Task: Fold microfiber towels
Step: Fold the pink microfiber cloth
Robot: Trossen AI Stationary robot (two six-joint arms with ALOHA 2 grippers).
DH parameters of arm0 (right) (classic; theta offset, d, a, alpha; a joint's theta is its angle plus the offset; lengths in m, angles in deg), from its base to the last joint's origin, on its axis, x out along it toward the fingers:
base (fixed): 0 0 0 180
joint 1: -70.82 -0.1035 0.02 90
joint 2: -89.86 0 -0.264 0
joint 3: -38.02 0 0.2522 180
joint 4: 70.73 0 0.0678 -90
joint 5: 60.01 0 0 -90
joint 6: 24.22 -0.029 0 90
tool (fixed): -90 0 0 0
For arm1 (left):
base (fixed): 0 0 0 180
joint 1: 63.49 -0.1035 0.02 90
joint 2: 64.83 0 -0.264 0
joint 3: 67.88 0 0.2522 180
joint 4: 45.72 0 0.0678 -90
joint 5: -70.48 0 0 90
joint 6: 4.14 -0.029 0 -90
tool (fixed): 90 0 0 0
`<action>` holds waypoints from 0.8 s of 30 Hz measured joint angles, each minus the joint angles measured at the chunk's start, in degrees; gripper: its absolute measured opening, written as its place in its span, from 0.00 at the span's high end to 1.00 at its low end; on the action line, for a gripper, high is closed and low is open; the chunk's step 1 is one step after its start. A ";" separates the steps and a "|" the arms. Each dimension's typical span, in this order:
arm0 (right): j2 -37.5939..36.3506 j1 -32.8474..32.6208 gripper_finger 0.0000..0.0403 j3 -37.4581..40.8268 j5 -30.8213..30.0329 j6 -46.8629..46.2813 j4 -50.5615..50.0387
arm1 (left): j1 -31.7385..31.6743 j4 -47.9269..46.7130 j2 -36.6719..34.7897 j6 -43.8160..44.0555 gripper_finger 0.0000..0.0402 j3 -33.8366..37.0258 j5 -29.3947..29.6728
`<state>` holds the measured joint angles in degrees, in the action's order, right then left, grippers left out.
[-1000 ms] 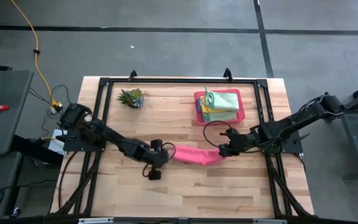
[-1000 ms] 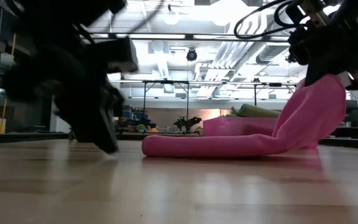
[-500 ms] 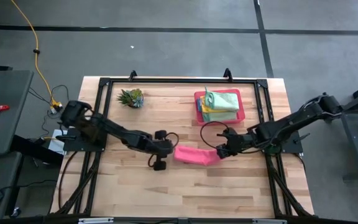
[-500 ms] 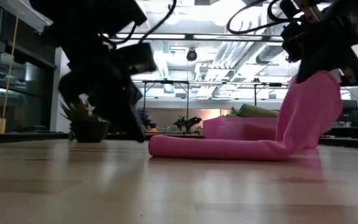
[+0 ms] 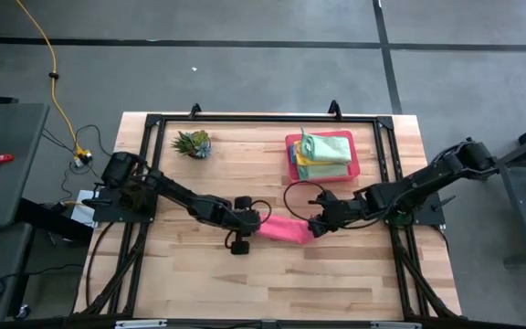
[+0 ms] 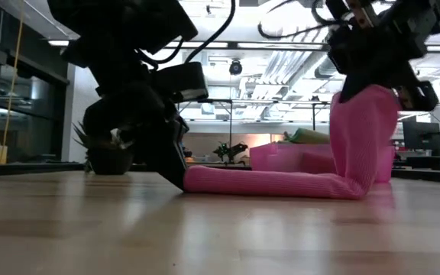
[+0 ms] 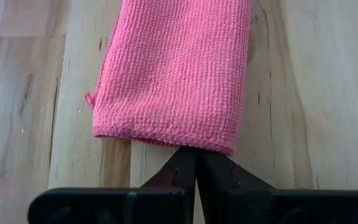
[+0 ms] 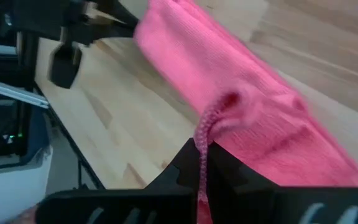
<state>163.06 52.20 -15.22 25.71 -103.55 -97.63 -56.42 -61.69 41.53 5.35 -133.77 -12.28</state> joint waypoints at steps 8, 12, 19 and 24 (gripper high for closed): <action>7.41 1.52 1.00 -7.24 -0.17 0.40 0.02 | 0.42 0.45 0.45 0.34 1.00 -0.69 -0.54; 11.94 1.96 1.00 -10.11 -0.13 -2.13 1.58 | 0.44 1.43 0.69 0.90 1.00 -1.09 -1.12; 19.07 2.91 1.00 -13.25 -0.91 -5.55 6.03 | 0.59 3.48 0.82 3.03 1.00 -1.15 -1.35; 23.42 3.51 1.00 -14.70 -1.50 -5.71 11.52 | 0.59 4.09 0.86 3.41 1.00 -1.17 -0.89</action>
<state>186.48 55.72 -29.92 24.20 -109.26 -86.11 -55.83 -57.60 42.39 8.76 -134.94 -13.18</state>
